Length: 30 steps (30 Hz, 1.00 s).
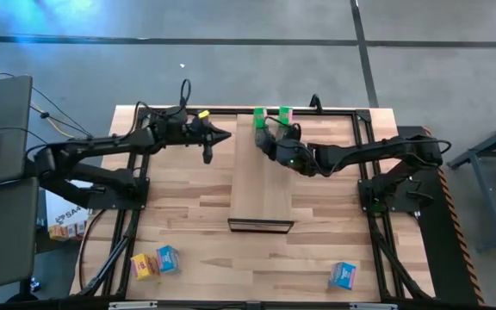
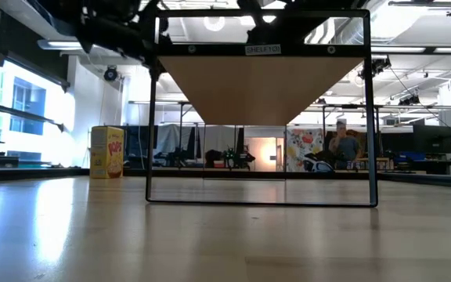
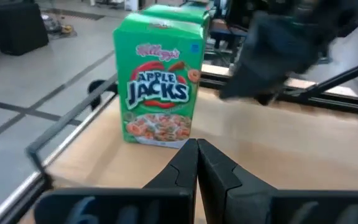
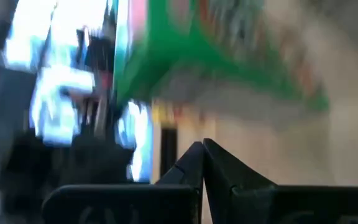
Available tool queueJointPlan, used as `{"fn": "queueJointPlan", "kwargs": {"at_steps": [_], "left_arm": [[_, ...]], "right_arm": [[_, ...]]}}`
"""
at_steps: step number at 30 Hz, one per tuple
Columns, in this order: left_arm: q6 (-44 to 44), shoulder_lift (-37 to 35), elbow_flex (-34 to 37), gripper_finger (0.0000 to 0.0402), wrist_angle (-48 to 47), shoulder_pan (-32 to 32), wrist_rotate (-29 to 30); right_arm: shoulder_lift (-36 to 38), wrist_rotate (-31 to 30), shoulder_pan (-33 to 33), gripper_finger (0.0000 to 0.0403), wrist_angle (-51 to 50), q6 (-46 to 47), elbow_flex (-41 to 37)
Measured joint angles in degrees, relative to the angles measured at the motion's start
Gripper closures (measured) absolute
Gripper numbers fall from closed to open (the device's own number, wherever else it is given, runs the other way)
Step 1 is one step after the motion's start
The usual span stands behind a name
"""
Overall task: Stack cereal on shelf
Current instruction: Put the green cereal box on the shelf
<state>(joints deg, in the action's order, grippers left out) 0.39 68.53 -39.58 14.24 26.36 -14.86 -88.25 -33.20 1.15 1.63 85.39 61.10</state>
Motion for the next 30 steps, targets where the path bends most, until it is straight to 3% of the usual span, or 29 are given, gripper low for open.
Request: {"fn": "queueJointPlan", "kwargs": {"at_steps": [6,13,19,30], "left_arm": [[0.3,6.2,-3.2,0.0401,3.4,1.1,-0.6],[-0.1,15.0,-10.1,0.0401,5.9,1.4,0.1],[-1.0,20.7,-15.2,0.0401,5.9,1.4,0.1],[-1.3,24.8,-17.3,0.0401,5.5,1.0,0.0]], "right_arm": [[5.1,10.8,-2.9,0.0403,-13.9,-6.0,0.0],[12.8,10.7,-5.6,0.0403,-24.8,-14.1,-0.1],[16.3,10.7,-6.6,0.0403,-25.5,-18.3,-0.1],[16.7,11.3,-6.9,0.0403,-25.8,-21.4,-0.1]]}}
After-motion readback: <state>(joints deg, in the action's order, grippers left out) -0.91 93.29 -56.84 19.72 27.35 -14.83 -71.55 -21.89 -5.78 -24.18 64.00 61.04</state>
